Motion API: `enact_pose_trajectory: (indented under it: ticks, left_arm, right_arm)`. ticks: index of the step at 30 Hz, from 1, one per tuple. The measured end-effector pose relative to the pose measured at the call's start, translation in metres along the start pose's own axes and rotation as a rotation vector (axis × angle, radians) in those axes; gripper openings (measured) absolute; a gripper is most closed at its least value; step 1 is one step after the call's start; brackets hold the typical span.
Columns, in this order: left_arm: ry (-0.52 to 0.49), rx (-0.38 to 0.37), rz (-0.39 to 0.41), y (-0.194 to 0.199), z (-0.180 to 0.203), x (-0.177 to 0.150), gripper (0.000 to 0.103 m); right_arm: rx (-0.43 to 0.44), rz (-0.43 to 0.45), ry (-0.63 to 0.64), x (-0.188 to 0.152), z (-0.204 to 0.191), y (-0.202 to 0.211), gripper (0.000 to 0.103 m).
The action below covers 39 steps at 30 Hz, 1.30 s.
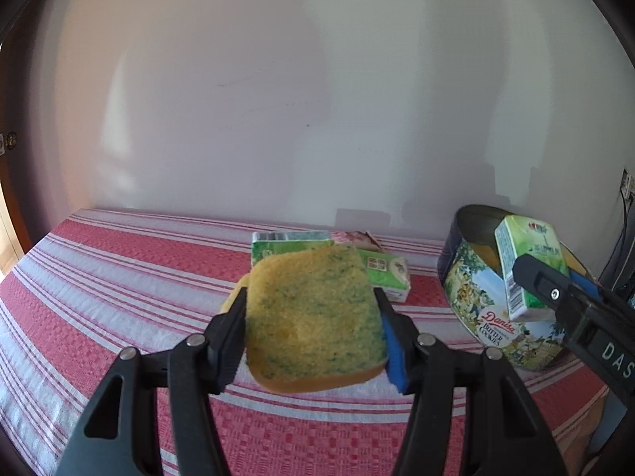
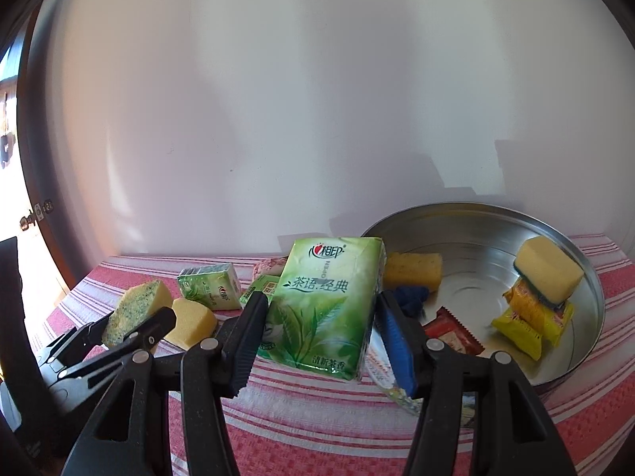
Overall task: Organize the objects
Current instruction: 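Carry the tissue packet and speckled sponge over the tin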
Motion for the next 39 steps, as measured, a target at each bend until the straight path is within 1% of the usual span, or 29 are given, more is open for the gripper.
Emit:
enact_pose_trajectory:
  ticks: [8,15,20,24,31,35,37,39]
  left_arm:
    - [-0.008,-0.027,0.029,0.004,0.026,0.01,0.058]
    - [-0.044,-0.063,0.03,0.0,0.072,0.022,0.058]
    - [-0.081,-0.109,0.048,-0.002,0.106,0.029,0.058]
    - [-0.105,-0.136,0.047,-0.008,0.129,0.032,0.058]
    - [-0.117,-0.165,0.049,-0.02,0.157,0.043,0.058]
    - [-0.132,-0.176,0.034,-0.031,0.171,0.045,0.058]
    - [-0.142,-0.181,0.027,-0.036,0.176,0.046,0.058]
    - [-0.152,-0.181,0.029,-0.031,0.182,0.039,0.058]
  right_arm:
    - [-0.042,0.021,-0.019,0.007,0.034,0.007,0.059]
    - [-0.084,0.038,-0.074,0.017,0.074,0.015,0.059]
    - [-0.113,0.044,-0.097,0.022,0.099,0.021,0.059]
    - [-0.144,0.056,-0.095,0.025,0.118,0.025,0.059]
    - [-0.209,0.057,-0.091,0.029,0.144,0.017,0.059]
    - [-0.236,0.062,-0.106,0.031,0.156,0.016,0.059]
    - [-0.249,0.064,-0.11,0.032,0.164,0.017,0.059]
    - [-0.256,0.059,-0.115,0.033,0.167,0.014,0.059]
Point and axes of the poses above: each gripper's, at about its wrist camera, not at the fingertips, and y roughly against the way its jaws point, z to its right, x to its top, the point moved 1 cm from there along -y, roughly the way its jaws point, and after that the axes turned 3 degrees about -y, right-handed, at the moved point
